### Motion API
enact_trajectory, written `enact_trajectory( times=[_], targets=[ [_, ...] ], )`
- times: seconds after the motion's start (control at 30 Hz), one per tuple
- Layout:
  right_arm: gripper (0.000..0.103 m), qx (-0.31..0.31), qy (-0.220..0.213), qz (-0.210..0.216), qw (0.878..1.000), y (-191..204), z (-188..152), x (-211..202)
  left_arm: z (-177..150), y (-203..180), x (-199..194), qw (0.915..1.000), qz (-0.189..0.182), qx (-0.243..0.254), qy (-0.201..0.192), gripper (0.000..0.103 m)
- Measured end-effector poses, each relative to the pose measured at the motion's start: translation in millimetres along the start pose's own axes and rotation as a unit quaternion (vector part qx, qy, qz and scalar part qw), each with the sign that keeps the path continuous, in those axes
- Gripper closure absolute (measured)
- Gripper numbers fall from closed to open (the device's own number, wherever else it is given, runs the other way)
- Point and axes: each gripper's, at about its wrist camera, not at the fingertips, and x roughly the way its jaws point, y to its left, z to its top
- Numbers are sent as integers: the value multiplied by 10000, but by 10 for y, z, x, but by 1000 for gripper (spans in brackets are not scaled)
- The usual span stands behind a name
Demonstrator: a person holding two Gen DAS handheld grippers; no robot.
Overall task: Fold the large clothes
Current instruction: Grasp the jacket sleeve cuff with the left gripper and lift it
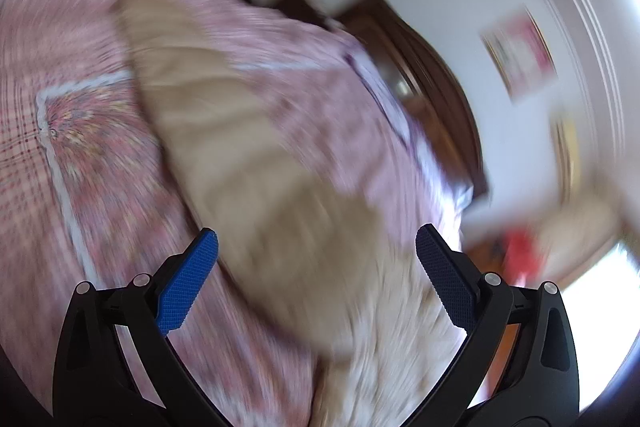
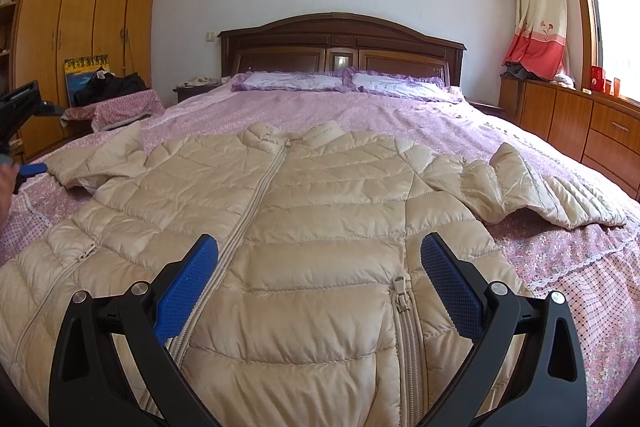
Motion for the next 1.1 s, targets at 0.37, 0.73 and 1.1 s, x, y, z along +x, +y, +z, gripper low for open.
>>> enact_trajectory(
  times=[0.37,0.73,1.1],
  targets=[
    [5,85,240,113,9996,-73,34,104,247,284,483,9979,625,-130,84,13],
    [5,245,414,251,9985,-131,36,190,365,-464,407,9671,1229,2228,-15,98],
    [5,343,421,286,9981,-170,40,191,114,-1539,52,9351,883,3433,-47,98]
  ],
)
